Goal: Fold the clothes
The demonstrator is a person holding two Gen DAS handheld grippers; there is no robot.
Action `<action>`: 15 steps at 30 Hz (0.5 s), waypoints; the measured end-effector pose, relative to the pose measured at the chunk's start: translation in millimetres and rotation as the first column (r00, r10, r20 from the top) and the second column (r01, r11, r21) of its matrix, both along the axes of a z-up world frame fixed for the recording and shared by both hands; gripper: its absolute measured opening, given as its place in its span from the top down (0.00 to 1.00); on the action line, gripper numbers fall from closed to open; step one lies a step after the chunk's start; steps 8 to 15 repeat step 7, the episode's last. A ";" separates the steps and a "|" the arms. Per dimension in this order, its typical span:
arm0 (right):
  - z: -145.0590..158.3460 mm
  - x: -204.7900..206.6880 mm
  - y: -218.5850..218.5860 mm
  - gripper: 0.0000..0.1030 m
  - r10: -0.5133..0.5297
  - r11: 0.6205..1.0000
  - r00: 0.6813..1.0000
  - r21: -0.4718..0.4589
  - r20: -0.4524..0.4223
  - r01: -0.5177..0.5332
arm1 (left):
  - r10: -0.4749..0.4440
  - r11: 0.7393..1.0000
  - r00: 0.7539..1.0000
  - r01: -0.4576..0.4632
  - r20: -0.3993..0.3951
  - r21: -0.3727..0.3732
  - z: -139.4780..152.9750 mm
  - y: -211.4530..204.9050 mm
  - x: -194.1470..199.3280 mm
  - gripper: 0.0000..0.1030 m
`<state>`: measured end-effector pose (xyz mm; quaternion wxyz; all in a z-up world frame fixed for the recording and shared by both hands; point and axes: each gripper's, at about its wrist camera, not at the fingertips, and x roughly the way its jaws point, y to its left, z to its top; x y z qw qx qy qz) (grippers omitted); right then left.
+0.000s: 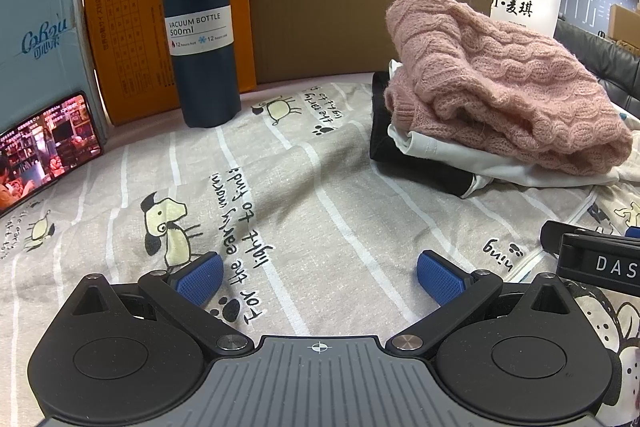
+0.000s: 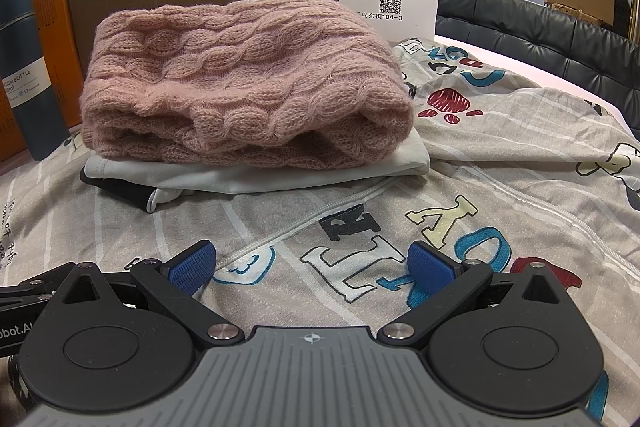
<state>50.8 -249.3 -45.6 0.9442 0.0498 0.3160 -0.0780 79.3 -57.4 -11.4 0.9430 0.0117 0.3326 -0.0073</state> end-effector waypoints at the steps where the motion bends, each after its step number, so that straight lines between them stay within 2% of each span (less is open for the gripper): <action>1: 0.0 0.0 0.0 0.00 0.000 1.000 1.000 0.000 0.000 0.000 | 0.000 1.000 1.000 0.000 0.000 0.000 0.0 -0.1 0.0 0.00; 15: 0.1 0.1 -0.2 0.00 0.000 1.000 1.000 0.000 0.000 0.000 | 0.001 1.000 1.000 -0.001 0.001 -0.004 0.2 0.4 -0.4 0.00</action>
